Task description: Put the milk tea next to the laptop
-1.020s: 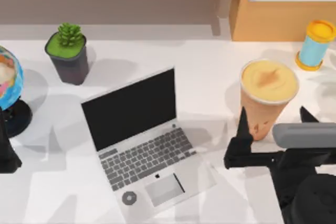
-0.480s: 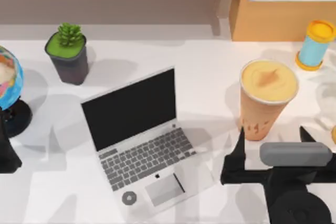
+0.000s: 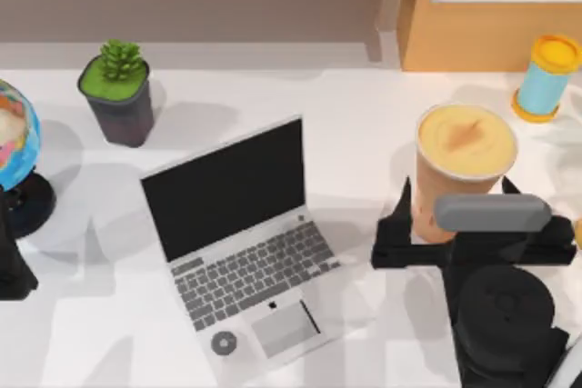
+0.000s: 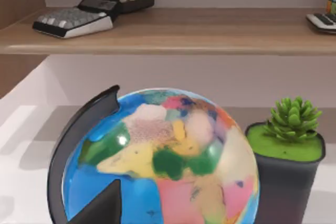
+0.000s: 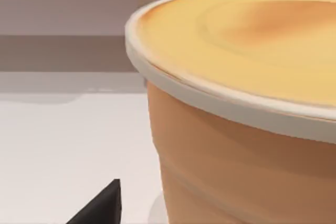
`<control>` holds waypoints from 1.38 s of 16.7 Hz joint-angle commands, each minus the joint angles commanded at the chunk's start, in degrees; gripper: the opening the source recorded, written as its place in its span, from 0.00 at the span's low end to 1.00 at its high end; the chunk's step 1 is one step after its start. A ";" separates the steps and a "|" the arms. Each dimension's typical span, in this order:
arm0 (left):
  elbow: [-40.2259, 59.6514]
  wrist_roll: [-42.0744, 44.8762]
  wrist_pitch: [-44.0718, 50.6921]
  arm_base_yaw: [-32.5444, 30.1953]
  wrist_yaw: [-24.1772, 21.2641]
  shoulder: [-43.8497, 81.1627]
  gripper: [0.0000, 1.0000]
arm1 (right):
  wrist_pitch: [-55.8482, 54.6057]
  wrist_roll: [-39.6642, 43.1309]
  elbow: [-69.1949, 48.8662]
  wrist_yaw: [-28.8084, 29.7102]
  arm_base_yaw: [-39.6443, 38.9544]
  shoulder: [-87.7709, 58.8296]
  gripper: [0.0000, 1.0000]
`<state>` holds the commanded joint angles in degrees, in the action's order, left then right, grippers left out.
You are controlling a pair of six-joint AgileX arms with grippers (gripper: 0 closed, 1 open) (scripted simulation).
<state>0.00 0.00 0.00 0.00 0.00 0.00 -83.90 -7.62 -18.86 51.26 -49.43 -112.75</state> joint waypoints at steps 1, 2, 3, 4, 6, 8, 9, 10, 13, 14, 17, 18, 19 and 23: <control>0.00 0.00 0.00 0.00 0.00 0.00 1.00 | -0.16 0.55 -1.38 -2.09 2.15 -1.09 1.00; 0.00 0.00 0.00 0.00 0.00 0.00 1.00 | -0.31 0.99 -2.57 -3.82 3.89 -2.08 1.00; 0.00 0.00 0.00 0.00 0.00 0.00 1.00 | -0.44 1.29 -3.45 -4.99 5.05 -2.85 1.00; 0.00 0.00 0.00 0.00 0.00 0.00 1.00 | -0.49 1.43 -3.89 -5.53 5.60 -3.24 1.00; 0.00 0.00 0.00 0.00 0.00 0.00 1.00 | -0.50 1.45 -3.93 -5.58 5.65 -3.27 1.00; 0.00 0.00 0.00 0.00 0.00 0.00 1.00 | -0.50 1.45 -3.93 -5.58 5.65 -3.27 0.92; 0.00 0.00 0.00 0.00 0.00 0.00 1.00 | -0.50 1.45 -3.93 -5.58 5.65 -3.27 0.85; 0.00 0.00 0.00 0.00 0.00 0.00 1.00 | -0.50 1.45 -3.93 -5.58 5.65 -3.27 0.77; 0.00 0.00 0.00 0.00 0.00 0.00 1.00 | -0.50 1.45 -3.93 -5.58 5.65 -3.27 0.55; 0.00 0.00 0.00 0.00 0.00 0.00 1.00 | -0.50 1.45 -3.93 -5.58 5.65 -3.27 0.47; 0.00 0.00 0.00 0.00 0.00 0.00 1.00 | -0.50 1.45 -3.93 -5.58 5.65 -3.27 0.25; 0.00 0.00 0.00 0.00 0.00 0.00 1.00 | -0.50 1.45 -3.93 -5.58 5.65 -3.27 0.17; 0.00 0.00 0.00 0.00 0.00 0.00 1.00 | -0.50 1.45 -3.93 -5.58 5.65 -3.27 0.10; 0.00 0.00 0.00 0.00 0.00 0.00 1.00 | -0.50 1.45 -3.93 -5.58 5.65 -3.27 0.00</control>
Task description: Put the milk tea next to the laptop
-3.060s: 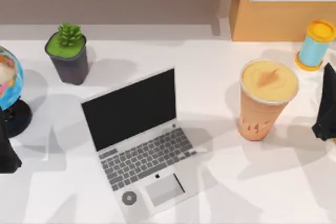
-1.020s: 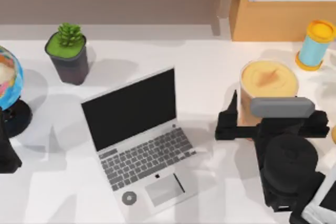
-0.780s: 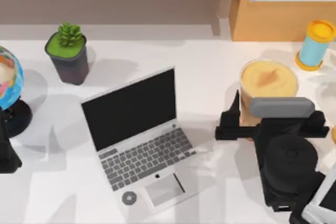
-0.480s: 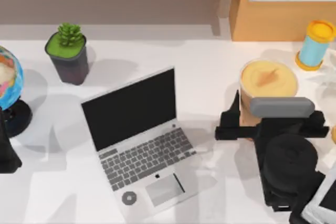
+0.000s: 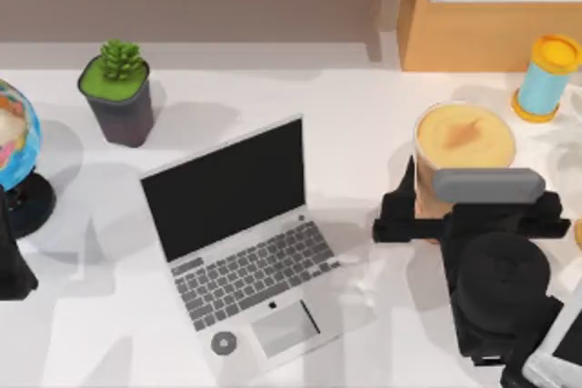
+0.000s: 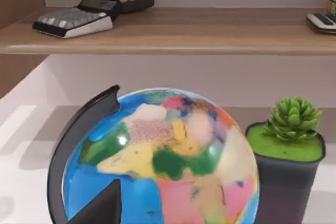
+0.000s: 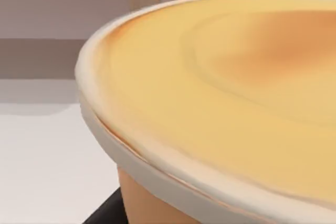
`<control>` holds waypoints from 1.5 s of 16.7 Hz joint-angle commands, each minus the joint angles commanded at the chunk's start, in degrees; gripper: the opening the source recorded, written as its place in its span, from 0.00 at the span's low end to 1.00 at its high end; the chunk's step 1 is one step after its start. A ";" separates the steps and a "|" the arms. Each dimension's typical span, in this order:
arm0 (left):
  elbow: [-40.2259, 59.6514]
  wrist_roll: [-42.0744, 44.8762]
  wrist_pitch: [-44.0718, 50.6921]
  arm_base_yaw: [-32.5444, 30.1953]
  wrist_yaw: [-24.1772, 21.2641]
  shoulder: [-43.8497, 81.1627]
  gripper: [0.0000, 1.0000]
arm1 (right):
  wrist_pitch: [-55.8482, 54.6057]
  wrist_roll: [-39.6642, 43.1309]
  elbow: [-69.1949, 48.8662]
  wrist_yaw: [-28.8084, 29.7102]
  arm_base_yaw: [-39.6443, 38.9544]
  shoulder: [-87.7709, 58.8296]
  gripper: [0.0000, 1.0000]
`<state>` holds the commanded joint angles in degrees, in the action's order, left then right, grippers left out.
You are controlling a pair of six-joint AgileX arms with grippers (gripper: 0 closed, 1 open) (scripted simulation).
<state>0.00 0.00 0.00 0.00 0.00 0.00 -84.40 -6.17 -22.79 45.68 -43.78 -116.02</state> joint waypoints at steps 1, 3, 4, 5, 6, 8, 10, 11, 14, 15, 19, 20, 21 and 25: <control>0.00 0.00 0.00 0.00 0.00 0.00 1.00 | 0.00 0.00 0.00 0.00 0.00 0.00 0.00; 0.00 0.00 0.00 0.00 0.00 0.00 1.00 | 0.00 0.00 0.00 0.00 0.00 0.00 0.00; 0.00 0.00 0.00 0.00 0.00 0.00 1.00 | 0.00 0.00 0.00 0.00 0.00 0.00 0.00; 0.00 0.00 0.00 0.00 0.00 0.00 1.00 | 0.00 0.00 0.00 0.00 0.00 0.00 0.00; 0.00 0.00 0.00 0.00 0.00 0.00 1.00 | 0.01 -0.08 0.07 0.02 -0.06 0.04 0.00; 0.00 0.00 0.00 0.00 0.00 0.00 1.00 | 0.77 -0.10 0.10 -0.04 -0.06 0.84 0.00; 0.00 0.00 0.00 0.00 0.00 0.00 1.00 | 2.45 -0.08 0.16 -0.07 -0.08 2.53 0.00; 0.00 0.00 0.00 0.00 0.00 0.00 1.00 | 3.14 -0.09 0.16 -0.06 -0.09 3.24 0.00; 0.00 0.00 0.00 0.00 0.00 0.00 1.00 | 3.52 -0.11 0.16 -0.02 -0.08 3.62 0.00; 0.00 0.00 0.00 0.00 0.00 0.00 1.00 | 3.37 -0.19 0.10 -0.04 -0.07 3.41 0.00; 0.00 0.00 0.00 0.00 0.00 0.00 1.00 | 2.22 -0.56 -1.66 0.57 -1.36 5.66 0.00; 0.00 0.00 0.00 0.00 0.00 0.00 1.00 | 2.24 -0.76 -2.14 0.95 -2.14 6.51 0.00; 0.00 0.00 0.00 0.00 0.00 0.00 1.00 | 2.50 -0.98 -2.51 1.42 -3.06 7.33 0.00; 0.00 0.00 0.00 0.00 0.00 0.00 1.00 | 5.47 -2.10 -3.10 4.20 -7.65 10.29 0.00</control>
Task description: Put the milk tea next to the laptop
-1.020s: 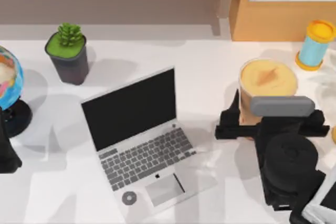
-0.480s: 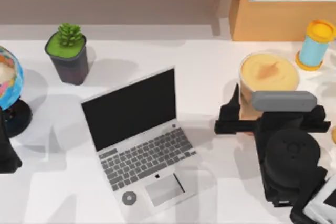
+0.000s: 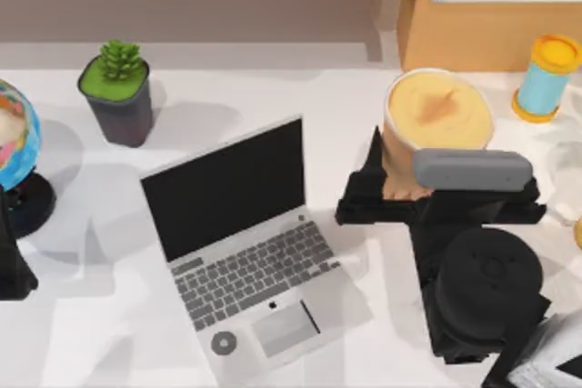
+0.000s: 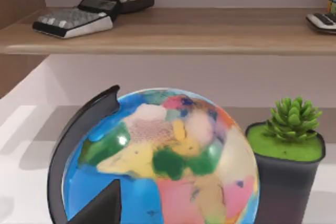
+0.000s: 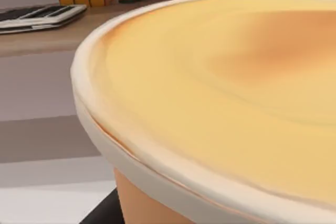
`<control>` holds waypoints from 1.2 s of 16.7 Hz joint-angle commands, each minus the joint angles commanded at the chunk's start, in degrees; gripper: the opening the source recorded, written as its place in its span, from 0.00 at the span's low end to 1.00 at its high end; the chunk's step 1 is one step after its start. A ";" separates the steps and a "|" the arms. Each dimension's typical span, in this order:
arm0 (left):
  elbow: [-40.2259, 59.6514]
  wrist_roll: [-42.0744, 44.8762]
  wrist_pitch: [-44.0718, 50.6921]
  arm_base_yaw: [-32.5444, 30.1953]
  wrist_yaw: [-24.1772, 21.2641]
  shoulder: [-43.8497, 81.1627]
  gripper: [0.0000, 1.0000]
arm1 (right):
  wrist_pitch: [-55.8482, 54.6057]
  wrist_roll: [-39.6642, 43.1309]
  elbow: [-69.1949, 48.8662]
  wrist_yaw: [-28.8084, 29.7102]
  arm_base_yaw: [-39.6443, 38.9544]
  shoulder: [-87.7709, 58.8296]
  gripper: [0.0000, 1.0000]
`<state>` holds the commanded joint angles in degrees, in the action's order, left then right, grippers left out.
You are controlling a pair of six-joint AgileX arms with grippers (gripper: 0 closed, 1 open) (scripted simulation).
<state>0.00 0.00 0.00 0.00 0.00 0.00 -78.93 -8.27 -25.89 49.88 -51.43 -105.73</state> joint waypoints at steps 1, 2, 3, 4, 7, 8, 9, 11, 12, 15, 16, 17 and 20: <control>0.00 0.00 0.00 0.00 0.00 0.00 1.00 | 1.12 -0.33 0.03 0.89 -1.29 0.69 0.00; 0.00 0.00 0.00 0.00 0.00 0.00 1.00 | 2.35 -0.68 0.10 1.85 -2.60 1.36 0.00; 0.00 0.00 0.00 0.00 0.00 0.00 1.00 | 3.67 -1.04 0.22 2.87 -3.92 2.02 0.00; 0.00 0.00 0.00 0.00 0.00 0.00 1.00 | 5.05 -1.43 0.36 3.94 -5.25 2.67 0.00; 0.00 0.00 0.00 0.00 0.00 0.00 1.00 | 9.44 -2.69 0.91 7.34 -9.08 4.54 0.00; 0.00 0.00 0.00 0.00 0.00 0.00 1.00 | 10.92 -3.13 1.12 8.52 -10.26 5.12 0.00; 0.00 0.00 0.00 0.00 0.00 0.00 1.00 | 12.37 -3.59 1.33 9.72 -11.38 5.67 0.00; 0.00 0.00 0.00 0.00 0.00 0.00 1.00 | 15.15 -4.52 1.73 12.11 -13.35 6.69 0.00; 0.00 0.00 0.00 0.00 0.00 0.00 1.00 | 16.45 -4.99 1.93 13.28 -14.19 7.16 0.00; 0.00 0.00 0.00 0.00 0.00 0.00 1.00 | 19.80 -6.29 2.42 16.51 -16.10 8.35 0.00; 0.00 0.00 0.00 0.00 0.00 0.00 1.00 | 20.69 -6.67 2.56 17.43 -16.54 8.67 0.00; 0.00 0.00 0.00 0.00 0.00 0.00 1.00 | 21.44 -7.00 2.67 18.23 -16.89 8.94 0.00; 0.00 0.00 0.00 0.00 0.00 0.00 1.00 | 22.76 -7.60 2.87 19.71 -17.44 9.41 0.00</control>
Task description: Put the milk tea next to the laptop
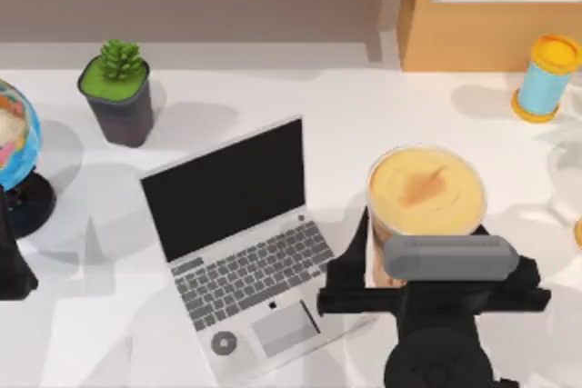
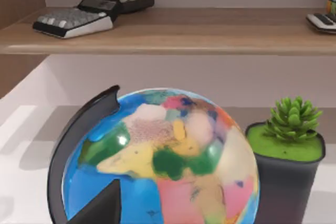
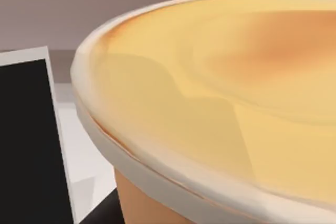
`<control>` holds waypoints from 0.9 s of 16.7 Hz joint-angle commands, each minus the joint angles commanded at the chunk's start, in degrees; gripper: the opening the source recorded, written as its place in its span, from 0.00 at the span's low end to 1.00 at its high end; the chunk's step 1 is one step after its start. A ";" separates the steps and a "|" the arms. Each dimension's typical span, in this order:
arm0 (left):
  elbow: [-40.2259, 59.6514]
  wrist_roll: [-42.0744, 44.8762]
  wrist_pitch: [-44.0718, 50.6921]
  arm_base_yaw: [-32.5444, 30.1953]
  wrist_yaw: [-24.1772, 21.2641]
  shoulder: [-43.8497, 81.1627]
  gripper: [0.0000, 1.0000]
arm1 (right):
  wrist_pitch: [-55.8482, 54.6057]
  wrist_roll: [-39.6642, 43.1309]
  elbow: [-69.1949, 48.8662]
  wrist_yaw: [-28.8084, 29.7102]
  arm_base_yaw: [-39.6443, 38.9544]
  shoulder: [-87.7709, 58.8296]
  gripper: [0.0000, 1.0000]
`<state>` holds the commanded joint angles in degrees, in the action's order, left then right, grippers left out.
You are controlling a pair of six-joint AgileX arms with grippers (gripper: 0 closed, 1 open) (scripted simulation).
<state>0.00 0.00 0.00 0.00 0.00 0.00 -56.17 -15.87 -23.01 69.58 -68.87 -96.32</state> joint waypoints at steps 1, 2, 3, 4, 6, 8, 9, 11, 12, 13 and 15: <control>0.00 0.00 0.00 0.00 0.00 0.00 1.00 | 0.10 -0.05 0.02 0.12 -0.04 0.04 0.00; 0.00 0.00 0.00 0.00 0.00 0.00 1.00 | 0.10 -0.05 0.02 0.12 -0.04 0.04 0.00; 0.00 0.00 0.00 0.00 0.00 0.00 1.00 | 0.10 -0.05 0.02 0.12 -0.04 0.04 0.00; 0.00 0.00 0.00 0.00 0.00 0.00 1.00 | 0.10 -0.05 0.02 0.12 -0.04 0.04 0.00; 0.00 0.00 0.00 0.00 0.00 0.00 1.00 | 0.01 -0.11 -0.18 -0.01 0.25 -0.18 0.00; 0.00 0.00 0.00 0.00 0.00 0.00 1.00 | -0.44 -0.08 -0.27 -0.03 0.30 -0.28 0.00; 0.00 0.00 0.00 0.00 0.00 0.00 1.00 | -0.85 -0.06 -0.35 -0.05 0.33 -0.39 0.00; 0.00 0.00 0.00 0.00 0.00 0.00 1.00 | -2.03 -0.02 -0.55 -0.07 0.40 -0.73 0.00; 0.00 0.00 0.00 0.00 0.00 0.00 1.00 | -2.74 0.00 -0.67 -0.07 0.43 -0.96 0.00; 0.00 0.00 0.00 0.00 0.00 0.00 1.00 | -3.51 0.02 -0.79 -0.07 0.45 -1.24 0.00; 0.00 0.00 0.00 0.00 0.00 0.00 1.00 | -5.18 0.03 -1.02 -0.01 0.46 -1.94 0.00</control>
<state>0.00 0.00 0.00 0.00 0.00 0.00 -61.35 -15.84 -24.04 69.57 -68.41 -98.27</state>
